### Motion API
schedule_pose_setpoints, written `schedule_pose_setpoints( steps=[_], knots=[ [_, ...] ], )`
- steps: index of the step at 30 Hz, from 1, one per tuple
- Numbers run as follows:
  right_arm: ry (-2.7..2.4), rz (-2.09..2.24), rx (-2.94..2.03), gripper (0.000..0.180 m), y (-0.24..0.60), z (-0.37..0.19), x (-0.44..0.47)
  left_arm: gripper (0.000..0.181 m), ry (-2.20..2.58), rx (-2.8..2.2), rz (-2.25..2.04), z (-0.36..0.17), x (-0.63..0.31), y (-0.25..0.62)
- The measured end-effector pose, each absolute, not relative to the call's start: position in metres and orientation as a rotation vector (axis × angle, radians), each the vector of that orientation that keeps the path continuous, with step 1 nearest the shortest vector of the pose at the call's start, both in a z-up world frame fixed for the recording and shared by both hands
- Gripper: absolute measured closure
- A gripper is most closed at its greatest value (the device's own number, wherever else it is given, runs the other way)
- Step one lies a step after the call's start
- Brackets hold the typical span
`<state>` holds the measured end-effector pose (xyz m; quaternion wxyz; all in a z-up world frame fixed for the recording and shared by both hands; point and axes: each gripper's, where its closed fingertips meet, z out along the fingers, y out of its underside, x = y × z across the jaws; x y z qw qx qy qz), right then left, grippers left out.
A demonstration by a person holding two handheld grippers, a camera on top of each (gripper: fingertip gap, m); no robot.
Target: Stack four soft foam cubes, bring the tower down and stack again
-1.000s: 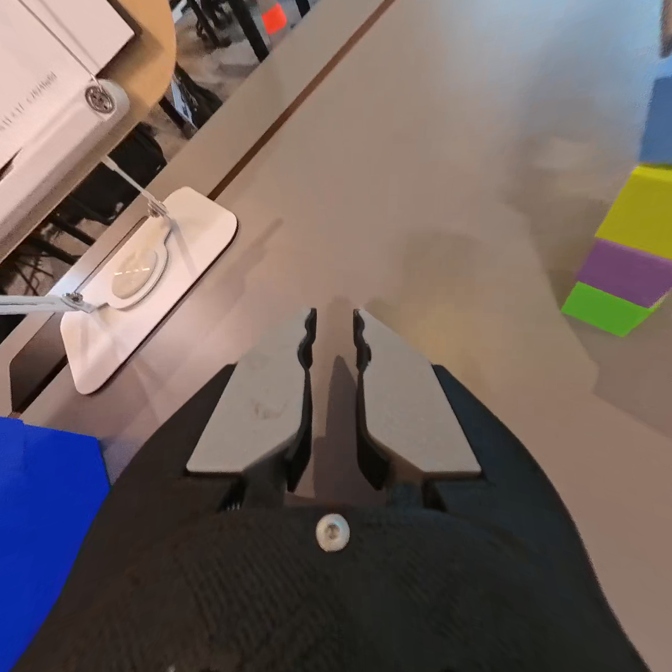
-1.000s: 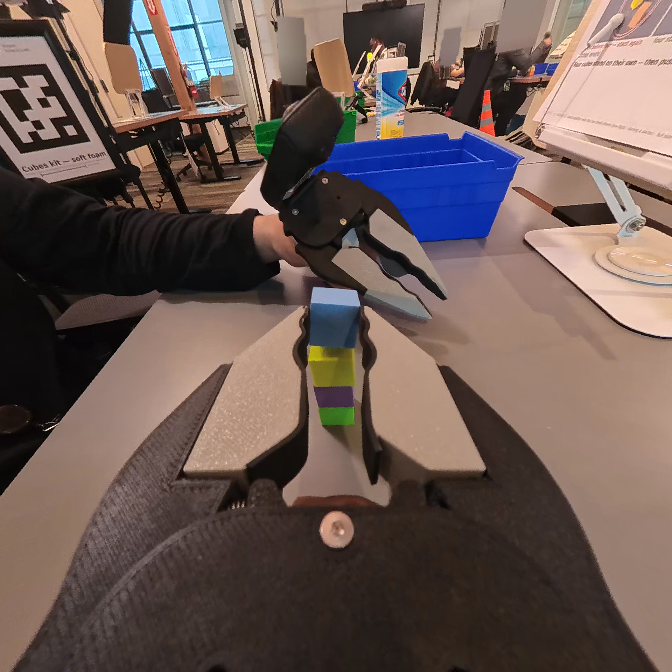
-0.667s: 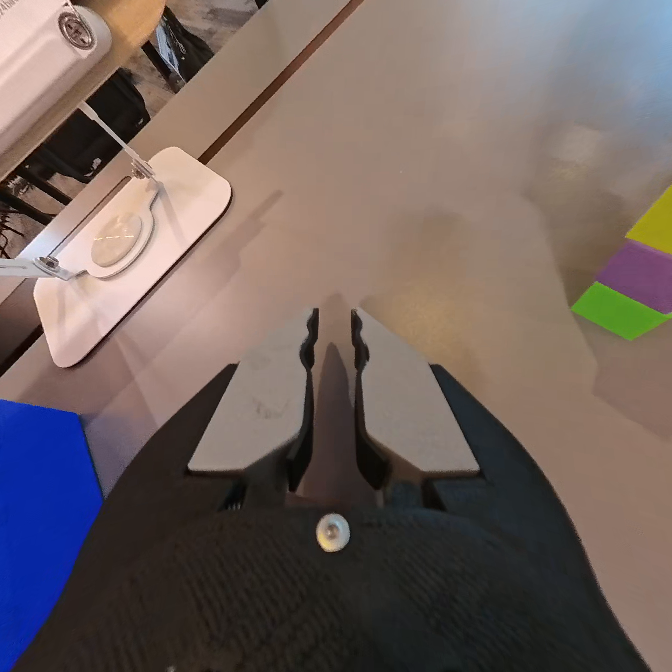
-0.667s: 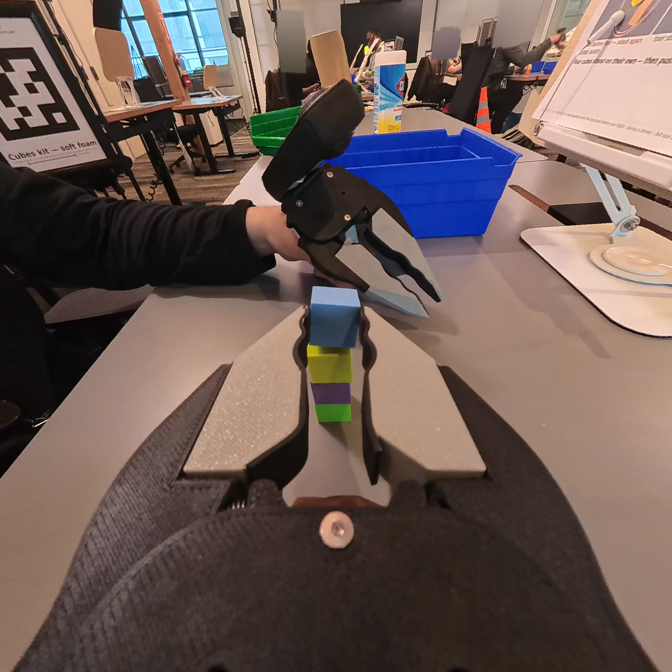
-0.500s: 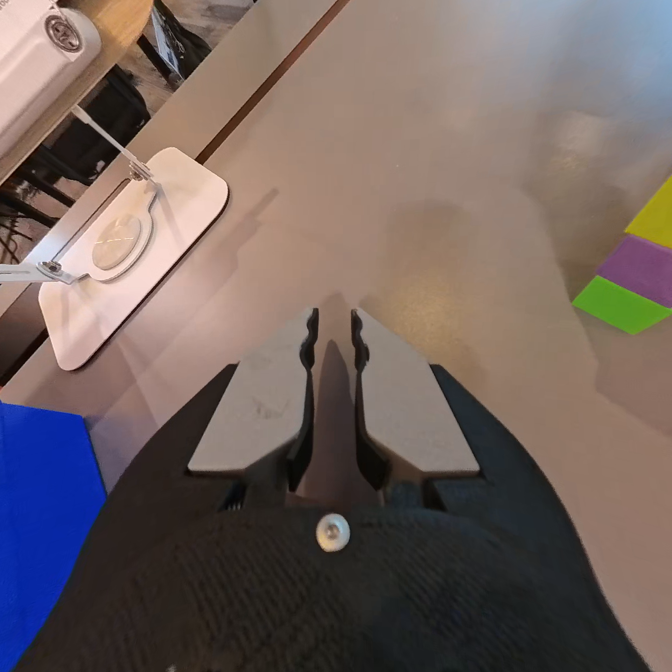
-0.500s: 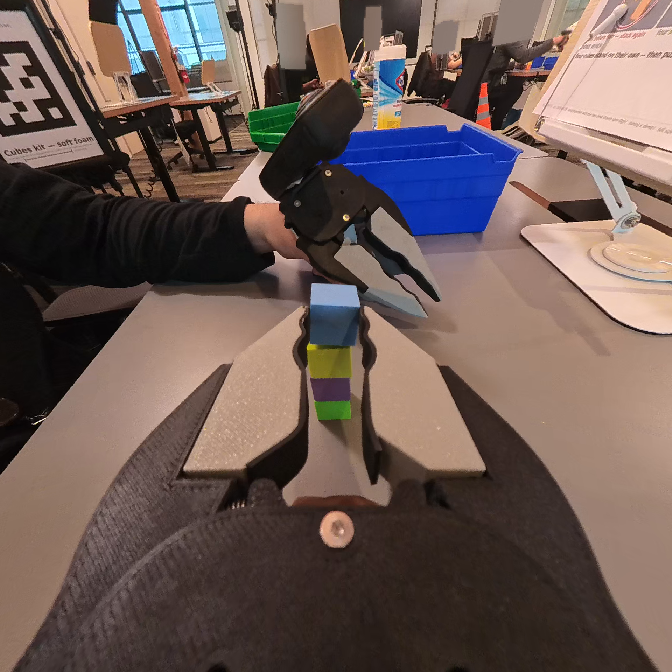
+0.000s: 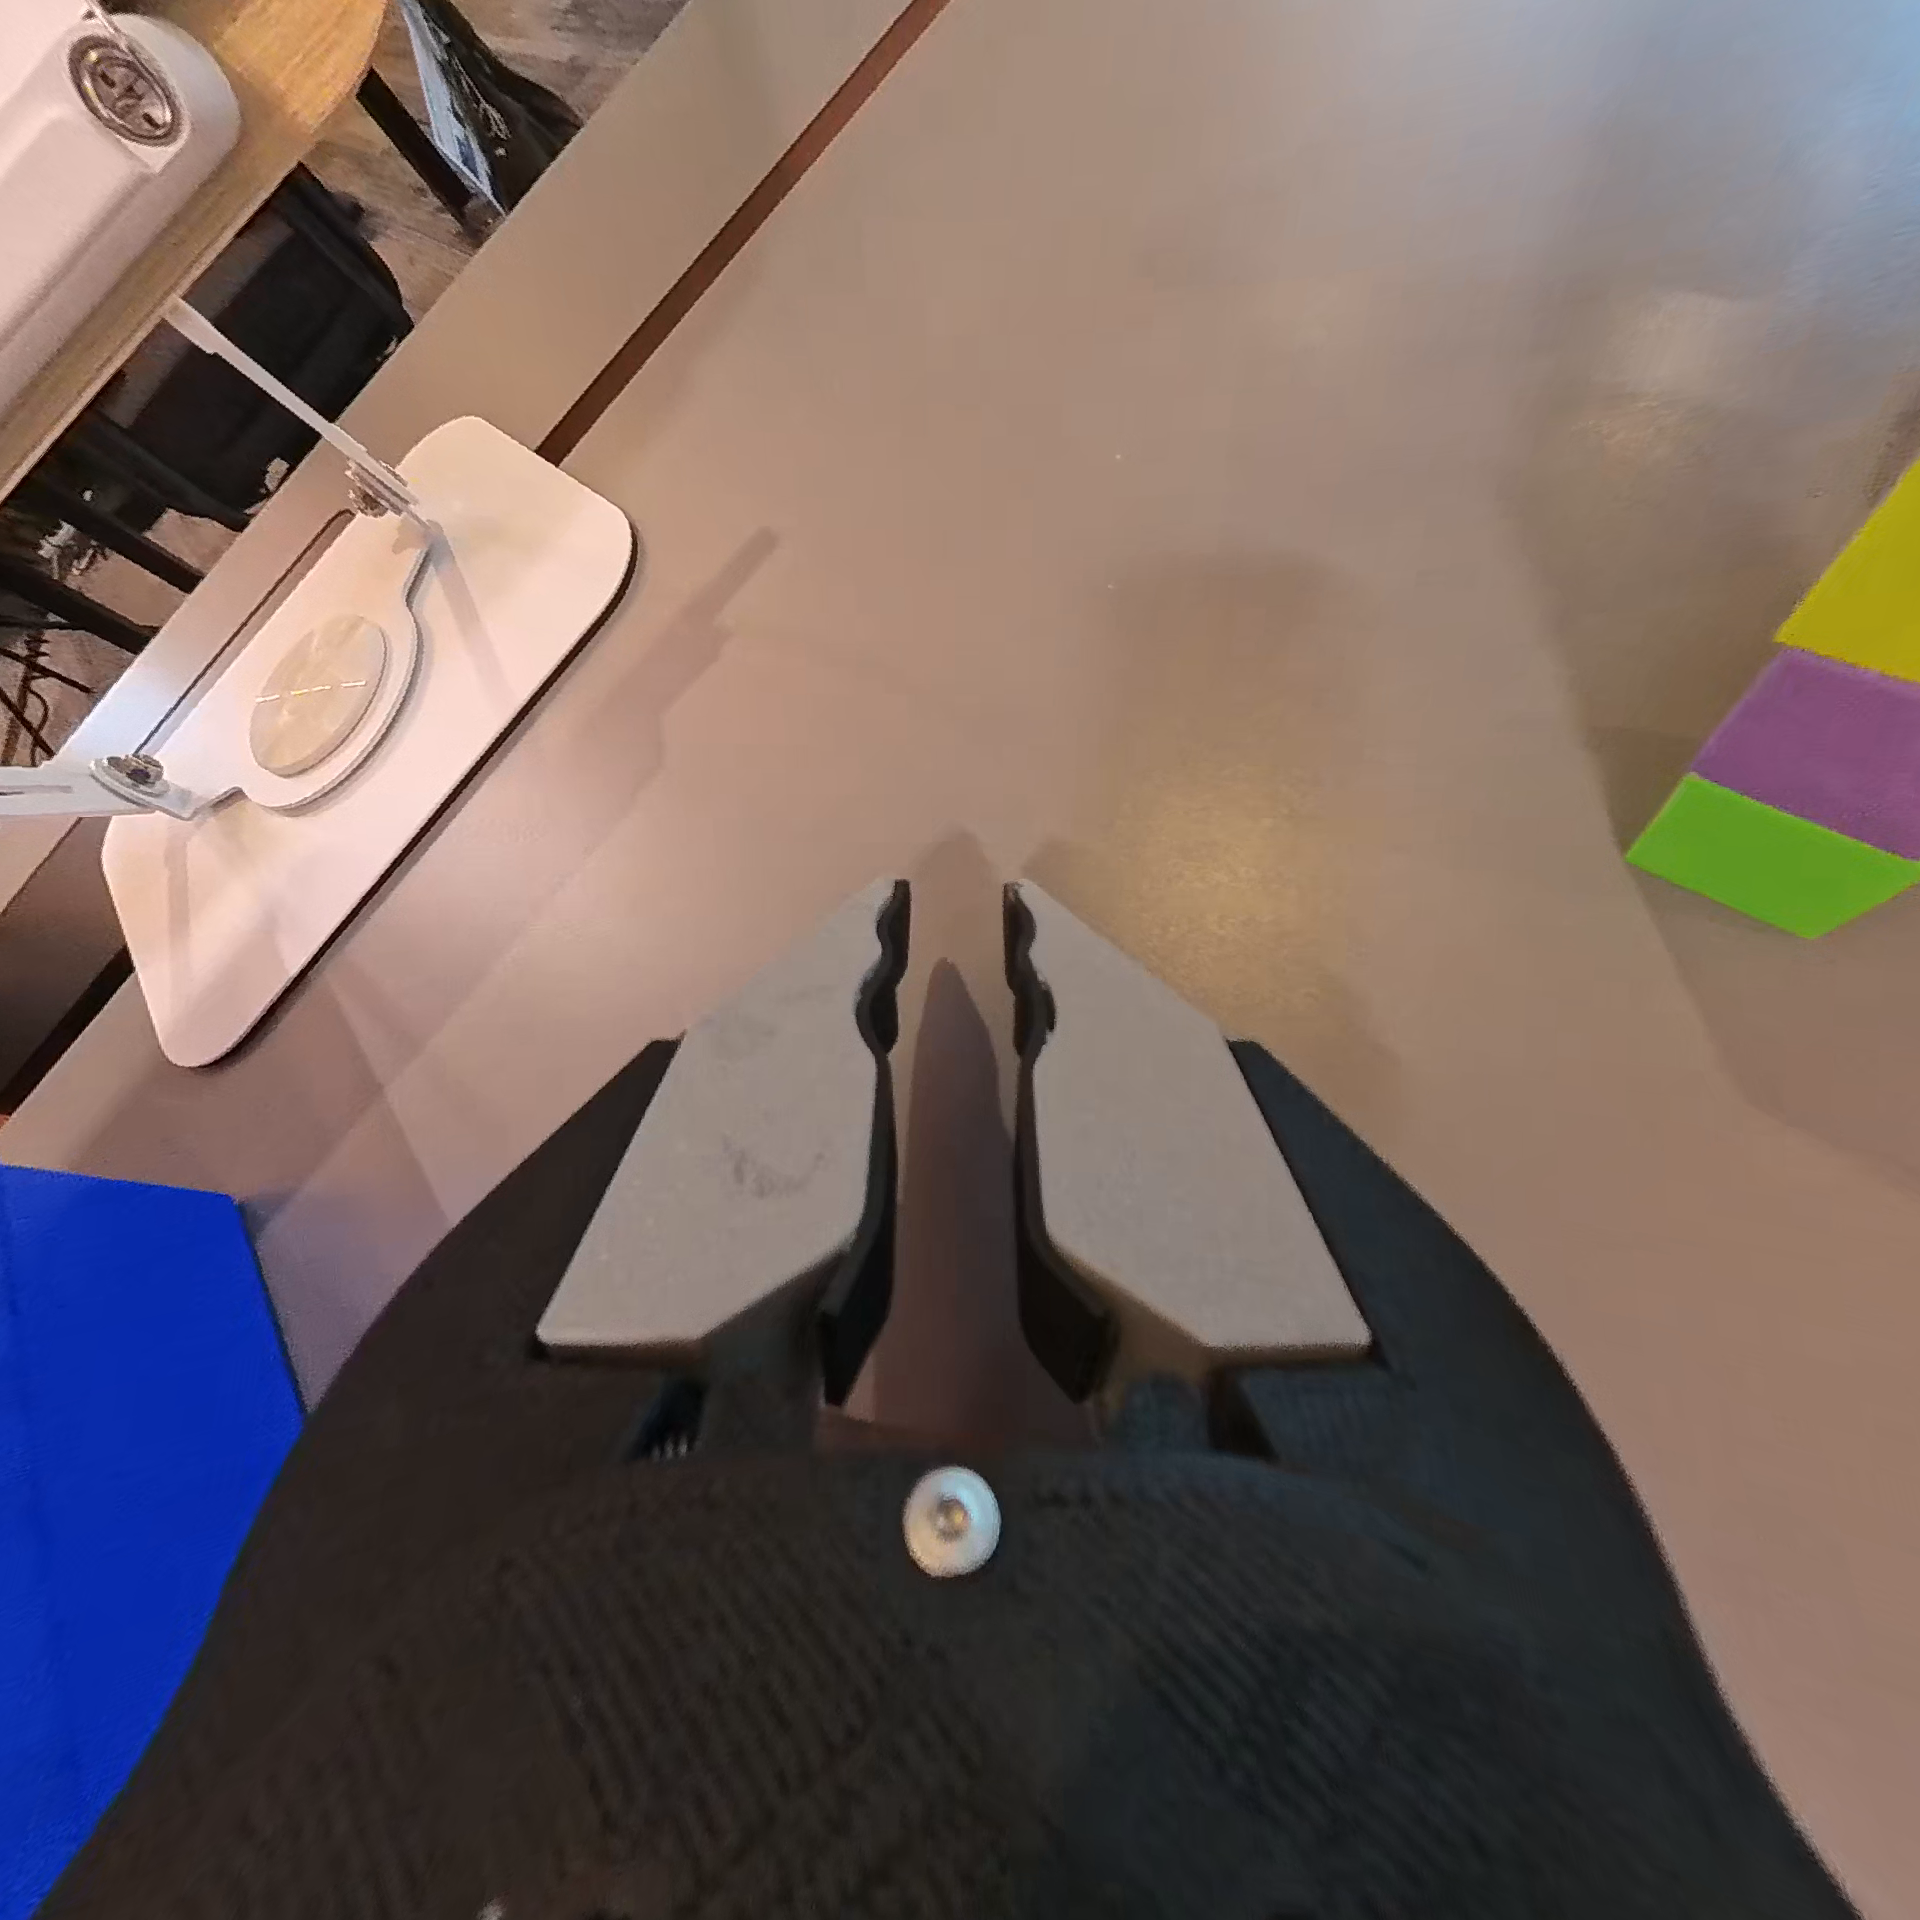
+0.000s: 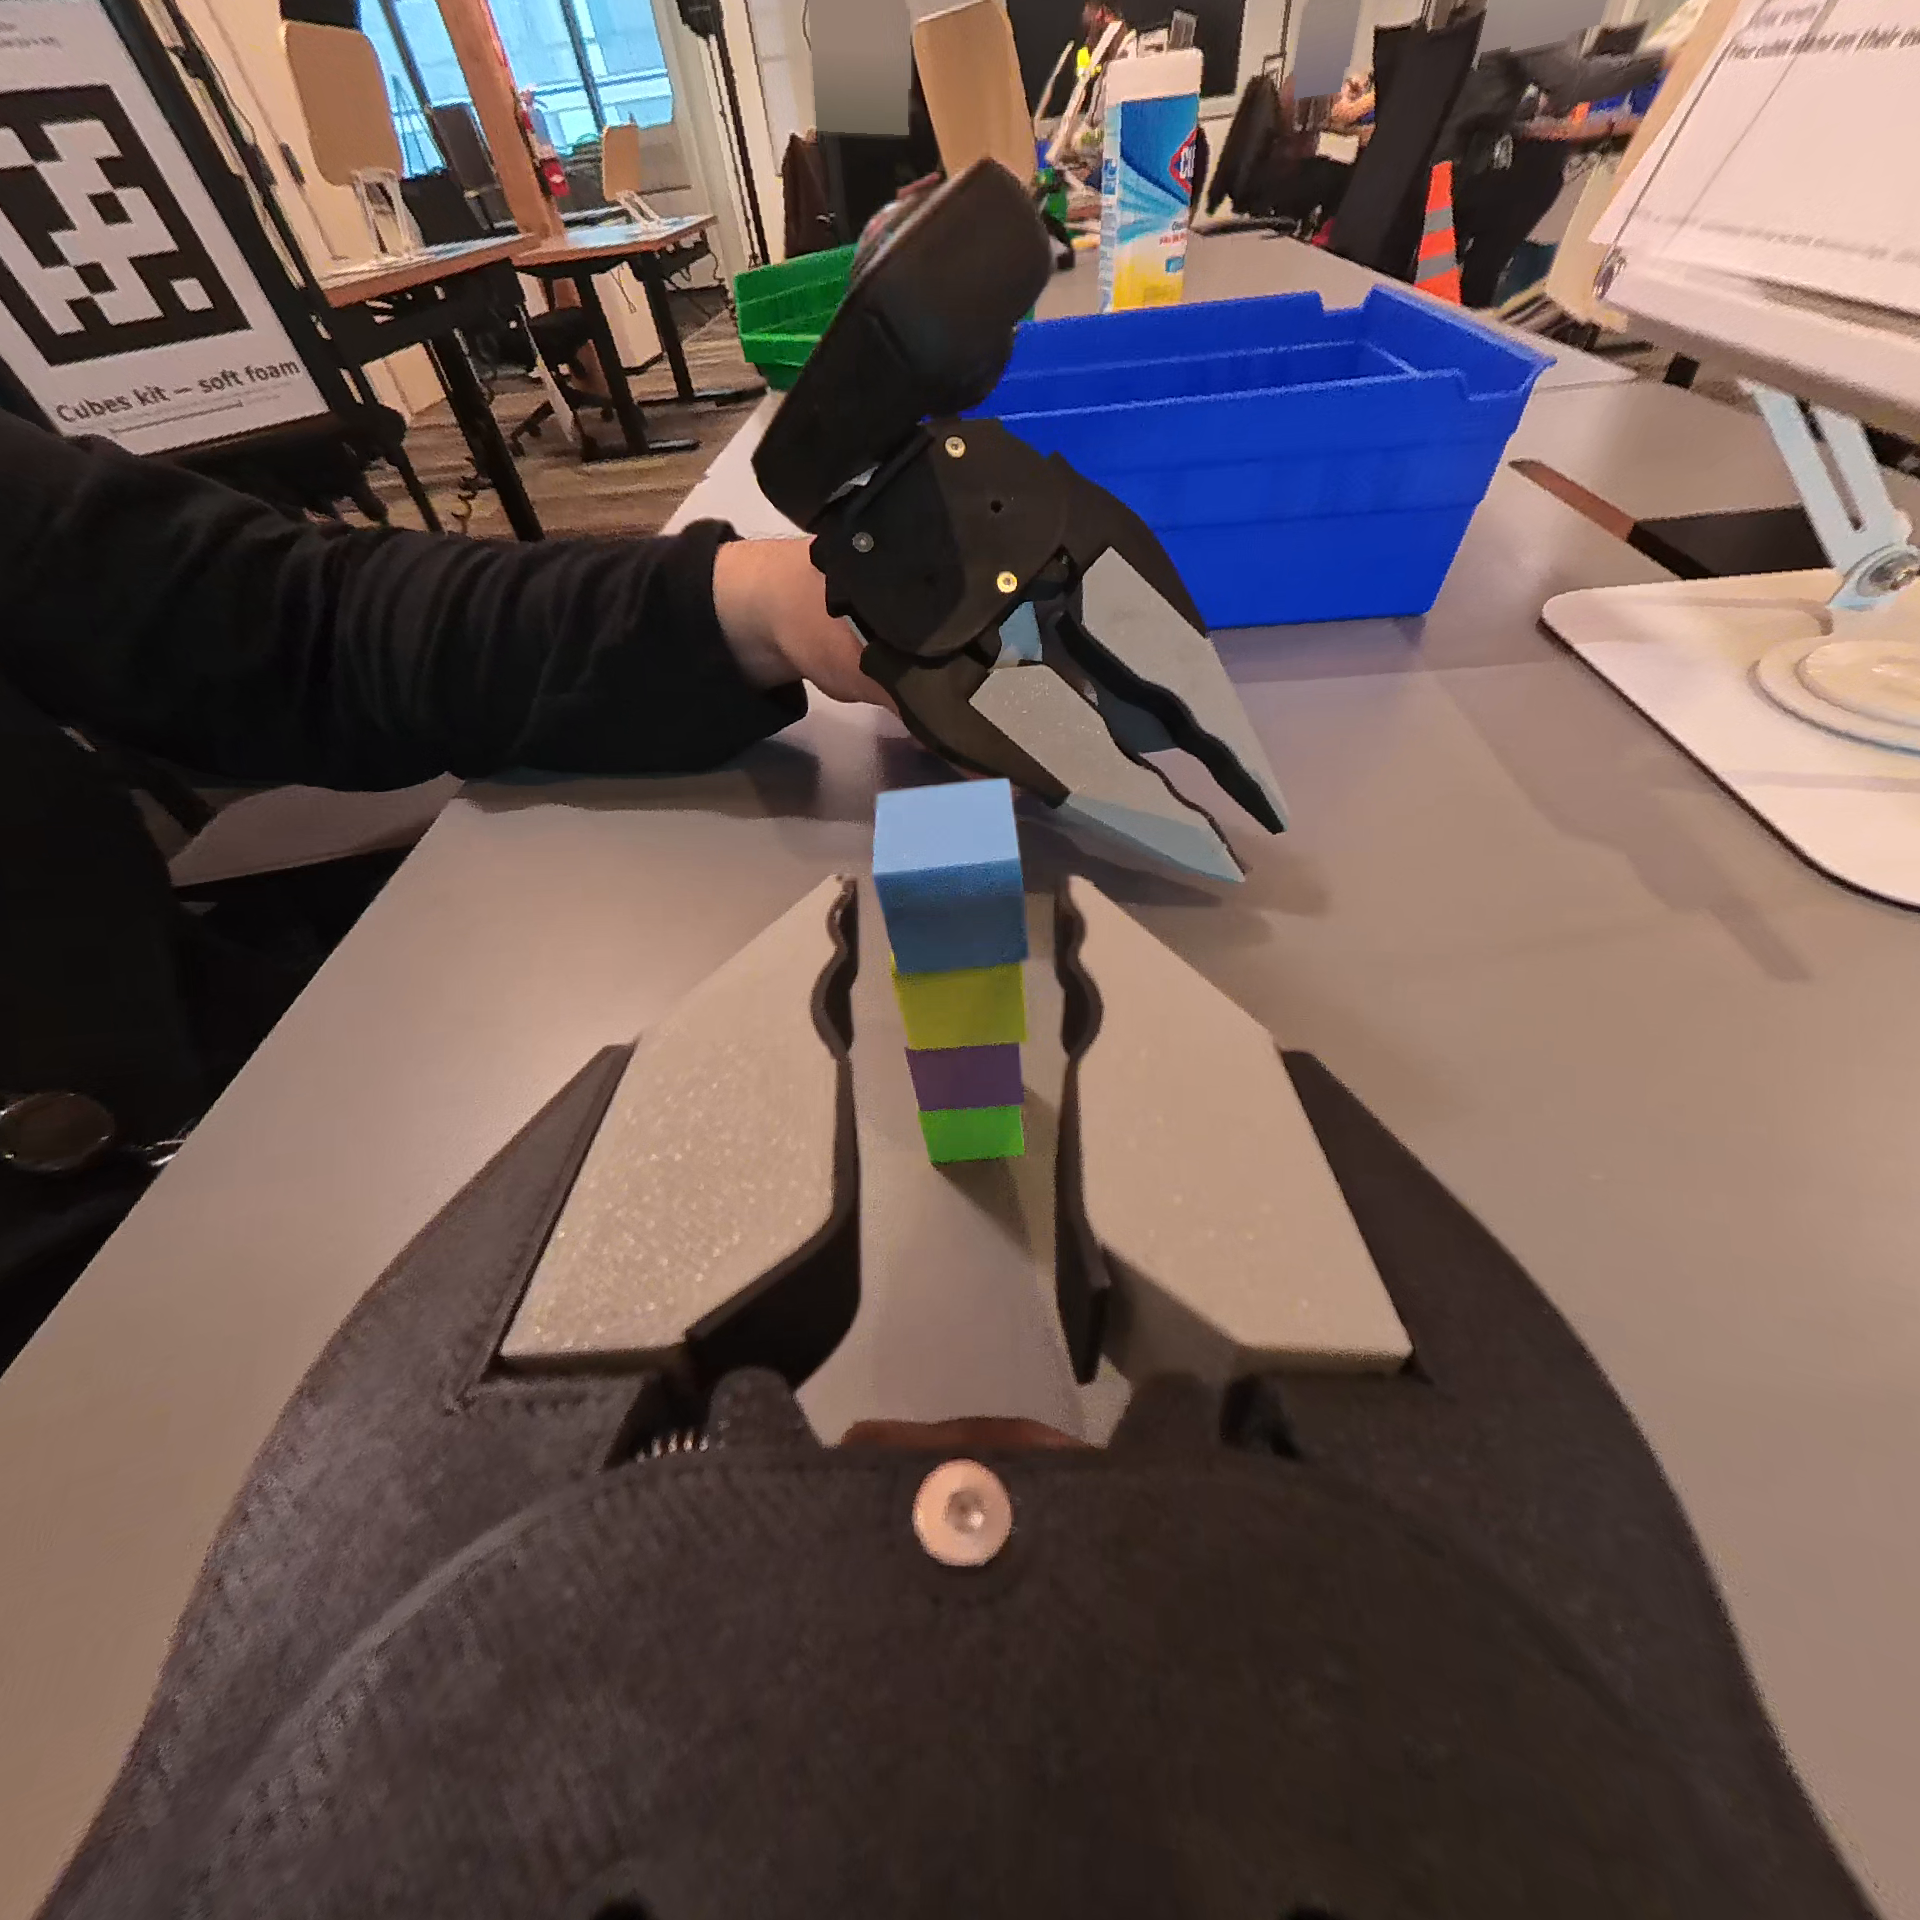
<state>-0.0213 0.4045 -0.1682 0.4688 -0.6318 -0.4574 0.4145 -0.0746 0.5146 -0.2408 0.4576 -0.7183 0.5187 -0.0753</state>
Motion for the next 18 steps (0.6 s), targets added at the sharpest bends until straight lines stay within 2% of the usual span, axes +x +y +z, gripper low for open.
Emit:
schedule_pose_setpoints(
  steps=[2,7,18],
  knots=[
    [-1.112,1.034,-1.564,0.138,0.406,-0.17,-0.021,0.165,1.283,-1.77,-0.183,-0.241,-0.075,0.514],
    [-1.09,1.06,-1.551,0.135,0.406,-0.165,-0.018,0.165,1.293,-1.768,-0.175,-0.242,-0.074,0.513],
    [-1.038,1.114,-1.516,0.147,0.406,-0.152,-0.003,0.165,1.293,-1.775,-0.179,-0.243,-0.074,0.513]
  ],
)
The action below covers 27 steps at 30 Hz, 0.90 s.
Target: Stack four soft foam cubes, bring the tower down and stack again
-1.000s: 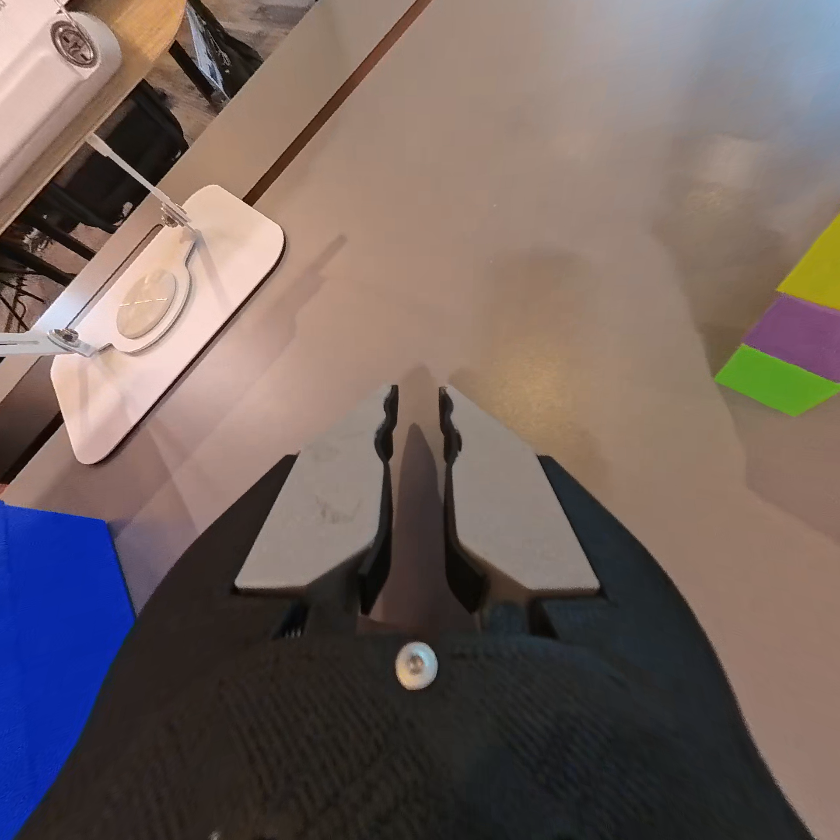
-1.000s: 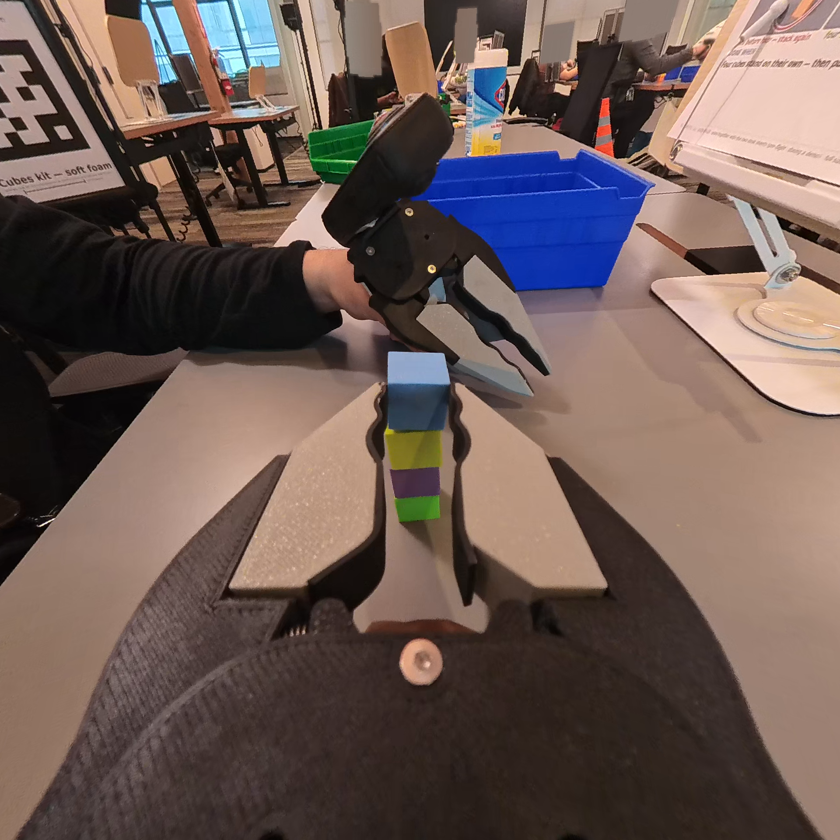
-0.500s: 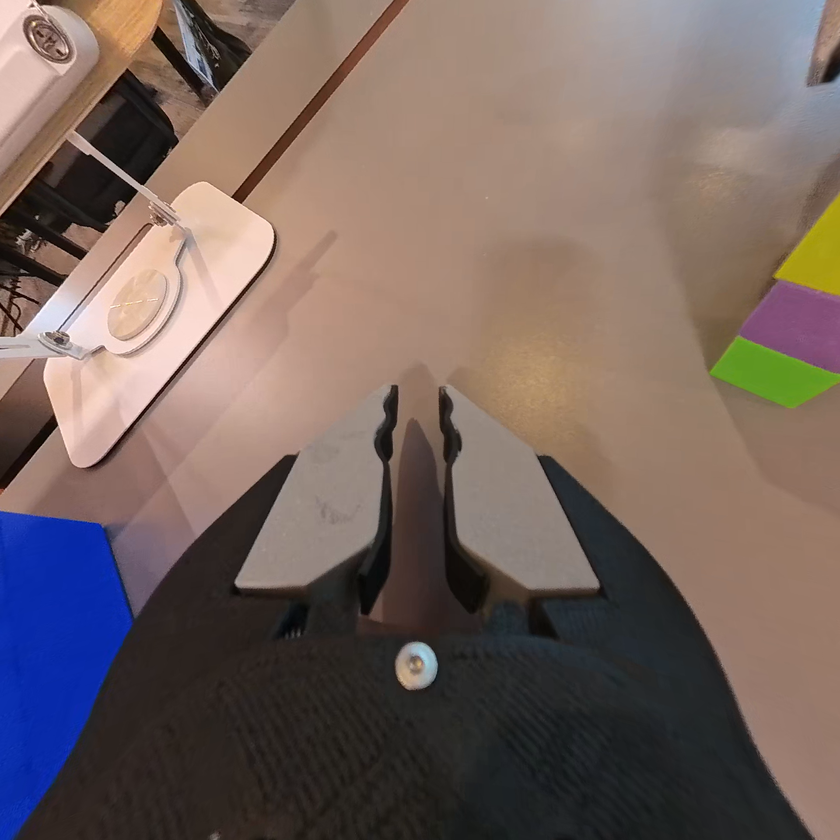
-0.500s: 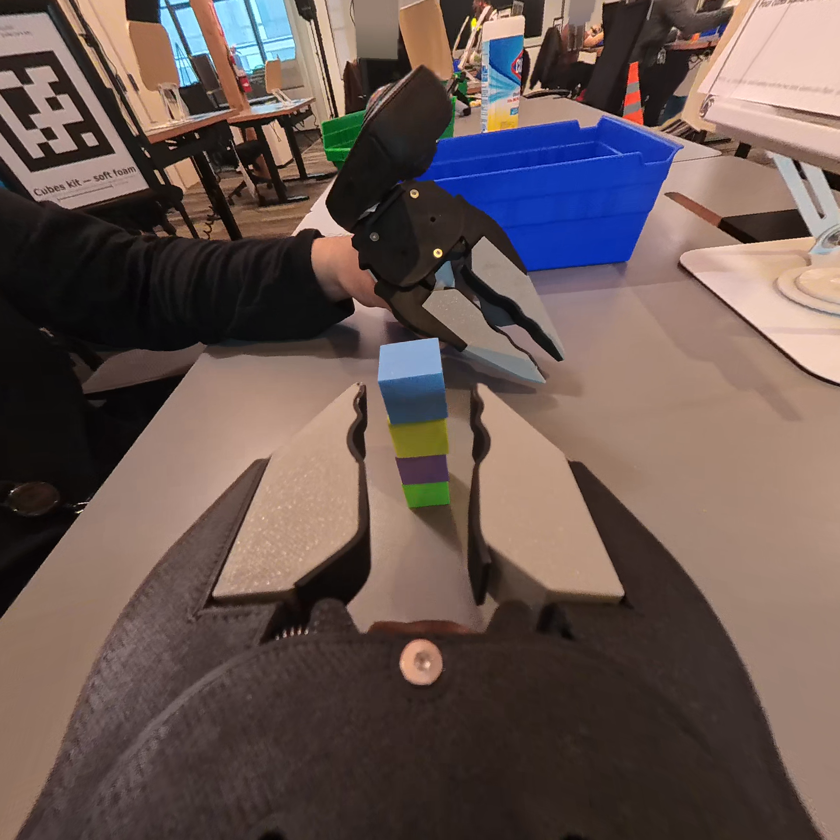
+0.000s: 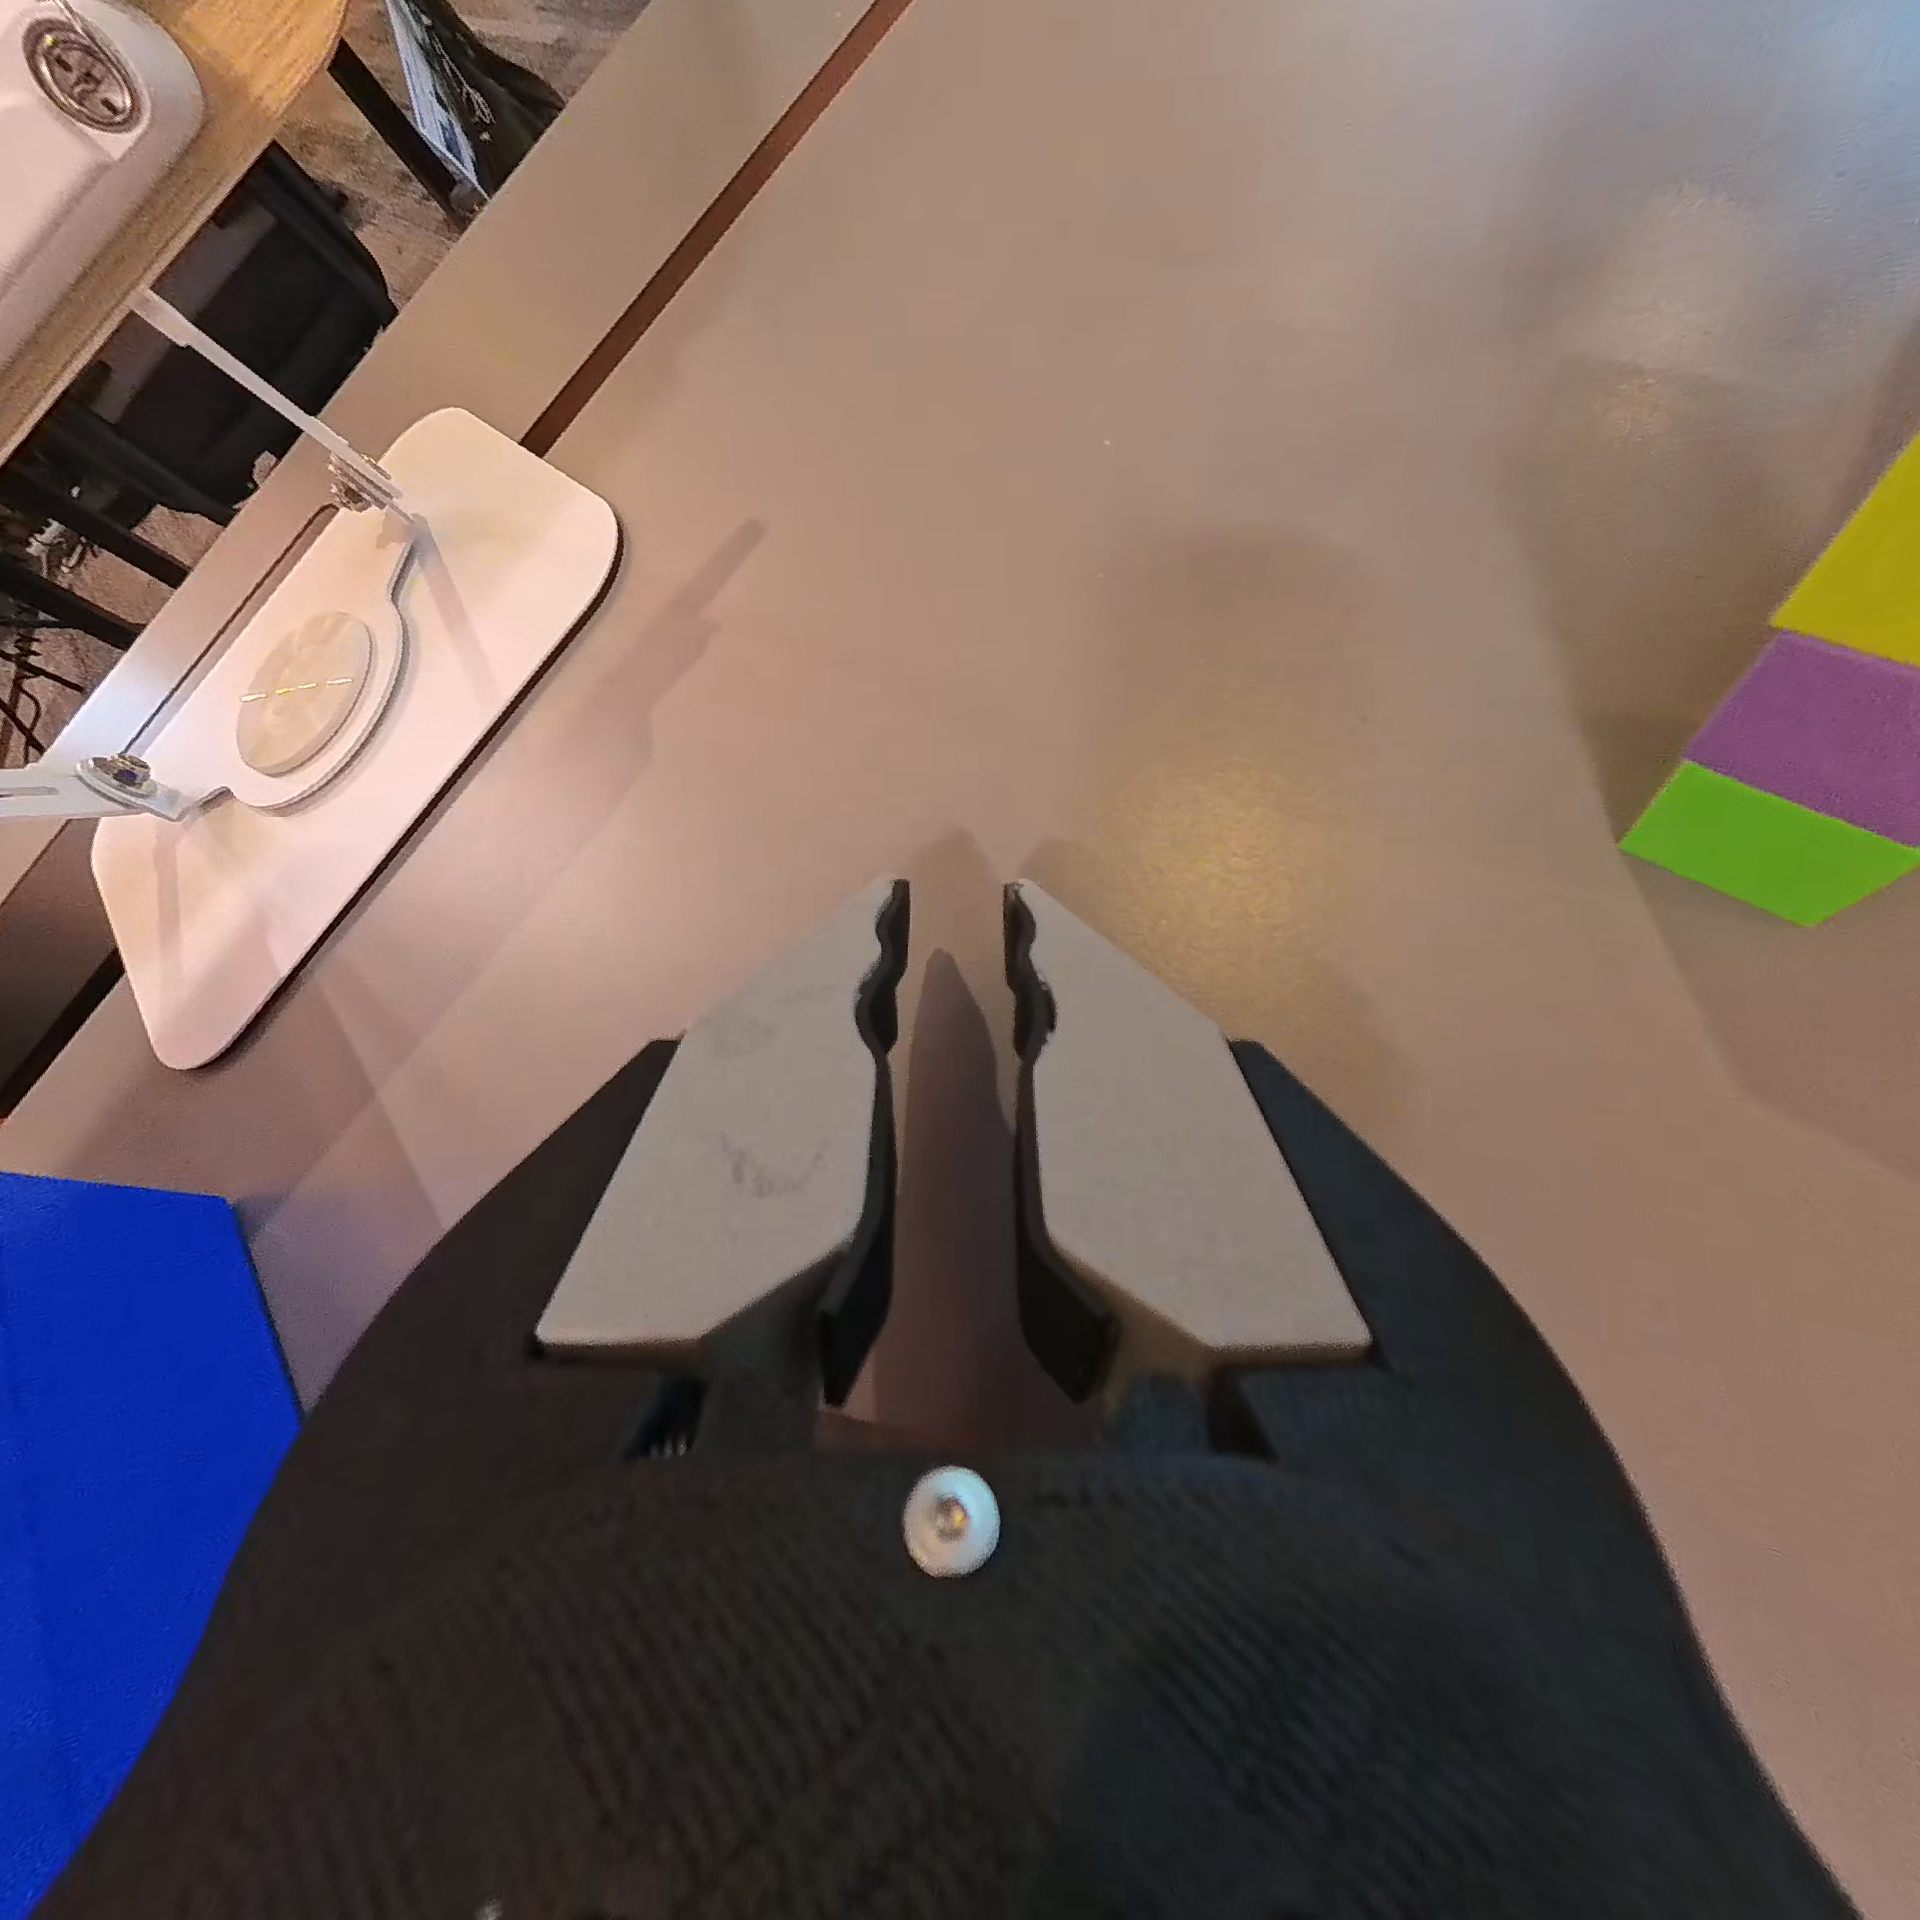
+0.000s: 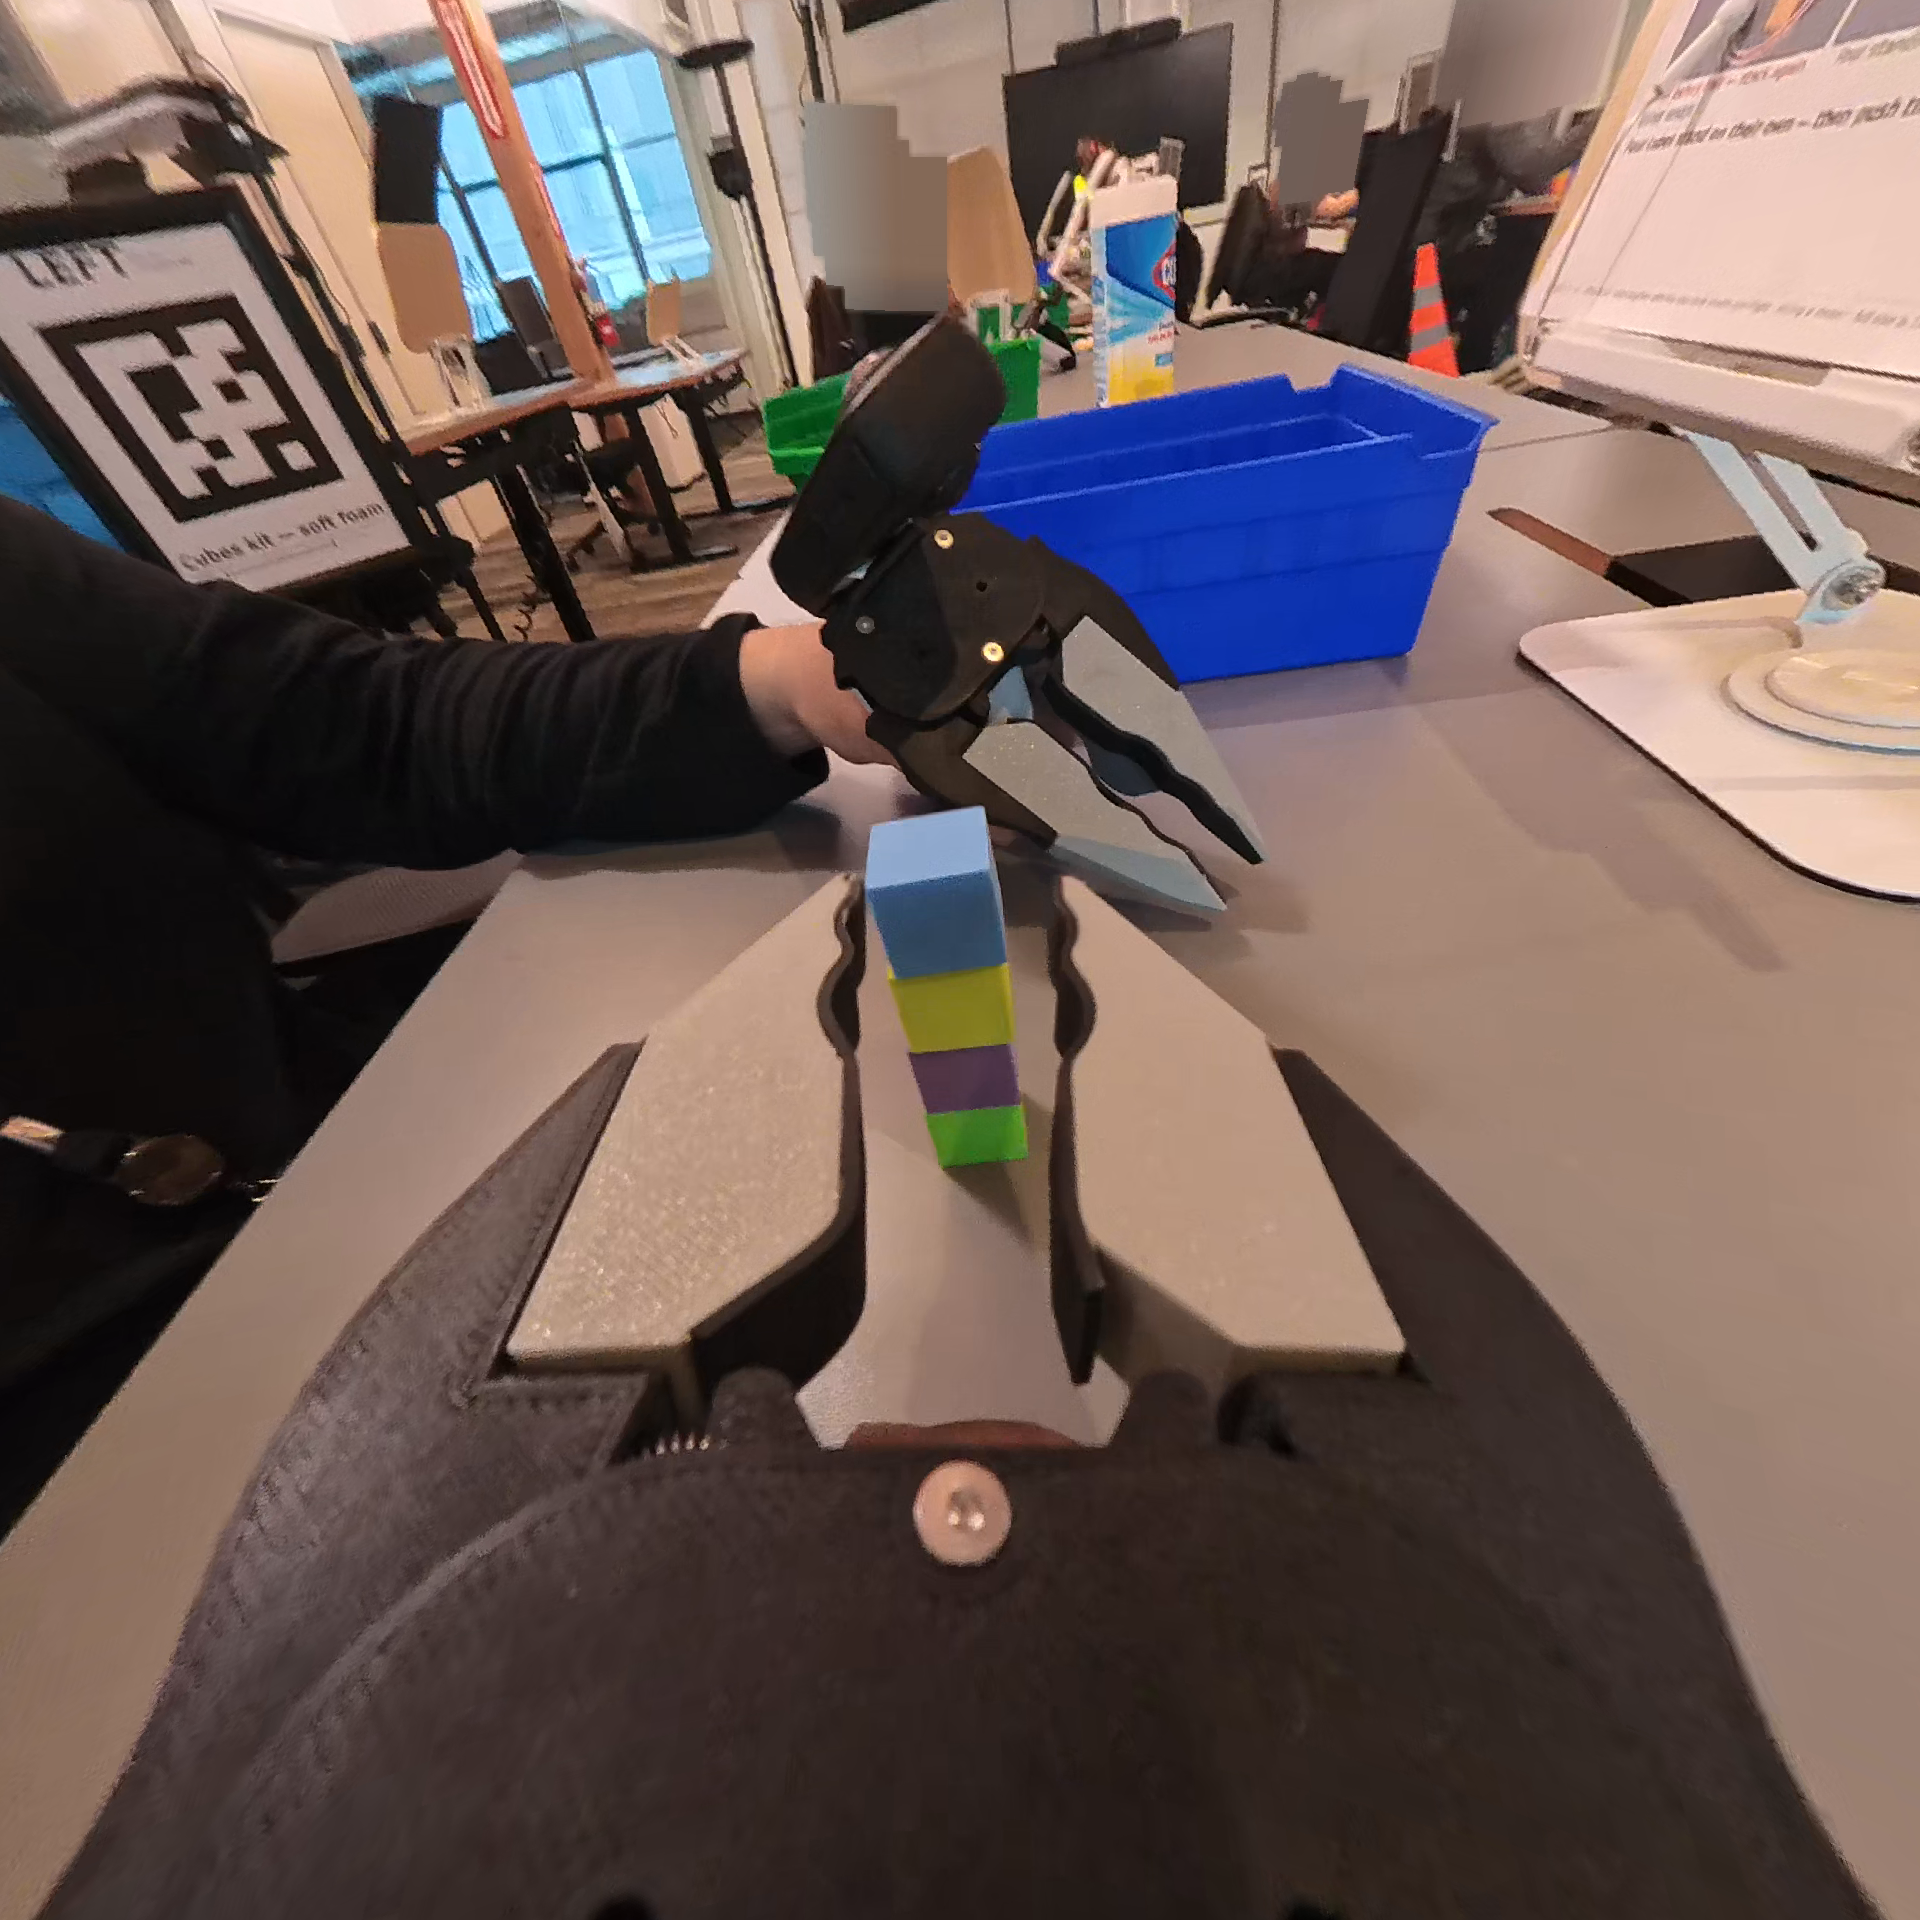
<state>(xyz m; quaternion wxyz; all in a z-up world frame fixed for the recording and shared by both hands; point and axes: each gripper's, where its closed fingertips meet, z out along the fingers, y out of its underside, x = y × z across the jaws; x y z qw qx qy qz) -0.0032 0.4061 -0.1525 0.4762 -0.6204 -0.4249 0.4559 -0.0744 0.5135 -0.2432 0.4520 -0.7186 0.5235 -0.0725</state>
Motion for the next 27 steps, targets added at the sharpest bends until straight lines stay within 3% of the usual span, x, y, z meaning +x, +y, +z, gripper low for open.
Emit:
schedule_pose_setpoints(
  steps=[6,13,19,27],
  knots=[
    [-1.173,1.328,-1.453,0.163,0.371,-0.148,-0.003,0.165,1.308,-1.775,-0.17,-0.245,-0.074,0.513],
    [-1.498,1.465,-1.606,0.139,0.32,-0.194,-0.028,0.165,1.314,-1.779,-0.168,-0.246,-0.074,0.512],
    [-1.272,0.904,-1.739,0.136,0.398,-0.209,-0.031,0.165,1.319,-1.782,-0.168,-0.247,-0.074,0.512],
    [-1.014,0.972,-1.674,0.138,0.423,-0.176,-0.003,0.165,1.337,-1.792,-0.154,-0.25,-0.075,0.511]
  ],
)
